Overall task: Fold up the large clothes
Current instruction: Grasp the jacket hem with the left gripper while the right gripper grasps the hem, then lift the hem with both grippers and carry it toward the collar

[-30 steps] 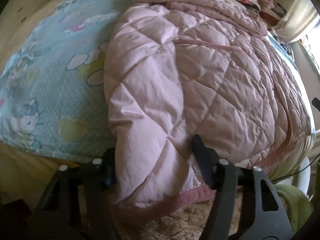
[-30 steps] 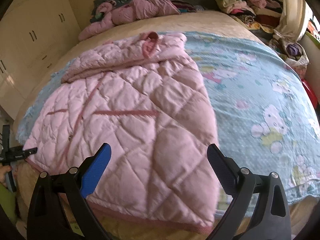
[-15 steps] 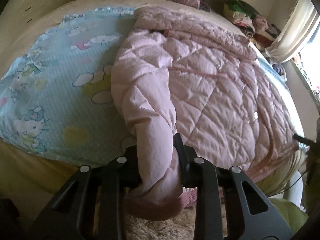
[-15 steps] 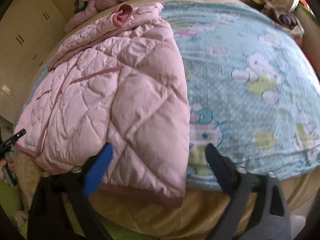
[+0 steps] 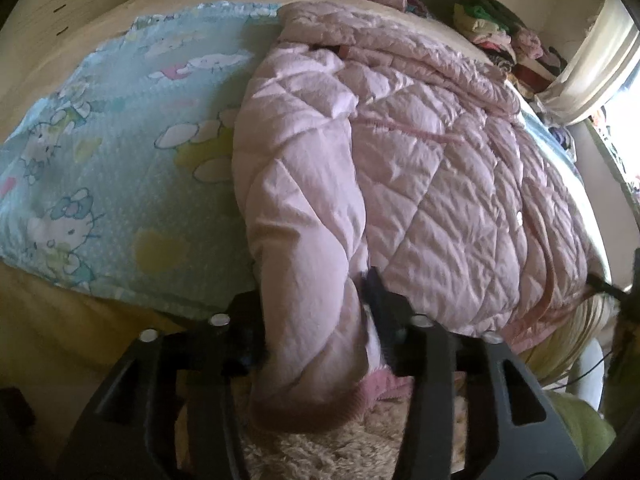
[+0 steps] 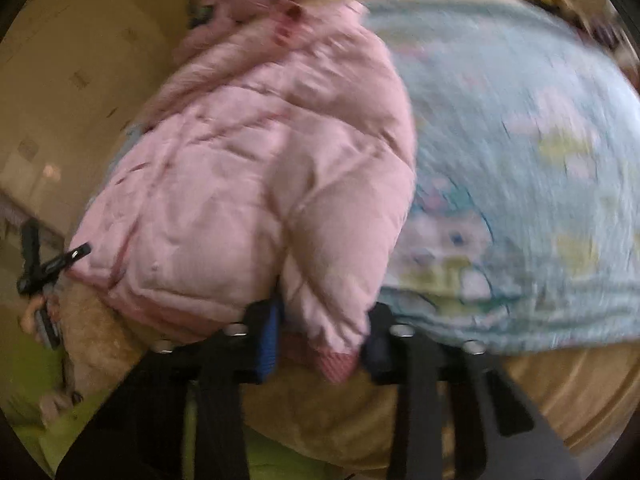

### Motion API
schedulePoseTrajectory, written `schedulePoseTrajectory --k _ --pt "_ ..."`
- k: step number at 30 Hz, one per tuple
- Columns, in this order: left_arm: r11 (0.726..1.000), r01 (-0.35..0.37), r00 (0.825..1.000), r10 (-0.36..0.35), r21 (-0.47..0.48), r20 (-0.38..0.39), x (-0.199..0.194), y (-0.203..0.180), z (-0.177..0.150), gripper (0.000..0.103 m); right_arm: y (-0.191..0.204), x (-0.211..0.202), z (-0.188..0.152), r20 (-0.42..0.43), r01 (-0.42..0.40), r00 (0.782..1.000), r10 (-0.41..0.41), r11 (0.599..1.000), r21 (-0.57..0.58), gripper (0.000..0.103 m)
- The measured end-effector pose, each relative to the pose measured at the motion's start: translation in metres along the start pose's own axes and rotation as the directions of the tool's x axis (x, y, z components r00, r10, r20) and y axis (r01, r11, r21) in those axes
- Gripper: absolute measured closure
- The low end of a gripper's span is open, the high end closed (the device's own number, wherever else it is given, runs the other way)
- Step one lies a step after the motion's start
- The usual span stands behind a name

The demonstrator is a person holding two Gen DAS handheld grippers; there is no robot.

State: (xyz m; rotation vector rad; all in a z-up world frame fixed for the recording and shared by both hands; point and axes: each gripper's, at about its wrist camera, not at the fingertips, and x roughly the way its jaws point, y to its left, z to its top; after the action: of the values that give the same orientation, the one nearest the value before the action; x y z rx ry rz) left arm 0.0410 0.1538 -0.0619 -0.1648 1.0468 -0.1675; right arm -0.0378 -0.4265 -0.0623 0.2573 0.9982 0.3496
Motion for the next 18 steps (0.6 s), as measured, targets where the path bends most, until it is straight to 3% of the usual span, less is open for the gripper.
schedulePoseTrajectory --k 5,11,13,18 --pt "0.999 -0.032 0.999 0.032 0.042 -0.011 0.003 -0.006 -0.005 0.056 0.013 -0.022 0.020 0.087 -0.067 0.994 0.069 0.997 -0.027 0.085" --pt "0.999 -0.016 1.000 0.016 0.042 -0.003 -0.003 -0.007 -0.001 0.077 0.019 -0.037 0.037 0.169 -0.104 0.980 0.109 0.994 -0.036 0.086" --pt "1.000 0.024 0.999 -0.024 0.001 0.040 -0.014 -0.002 0.007 0.086 0.017 -0.039 0.041 0.187 -0.109 0.976 0.111 0.994 -0.022 0.086" --pt "0.999 0.034 0.985 -0.031 -0.017 0.168 -0.049 -0.007 0.027 0.088 0.020 -0.048 0.051 0.243 -0.129 0.961 0.133 0.991 -0.033 0.086"
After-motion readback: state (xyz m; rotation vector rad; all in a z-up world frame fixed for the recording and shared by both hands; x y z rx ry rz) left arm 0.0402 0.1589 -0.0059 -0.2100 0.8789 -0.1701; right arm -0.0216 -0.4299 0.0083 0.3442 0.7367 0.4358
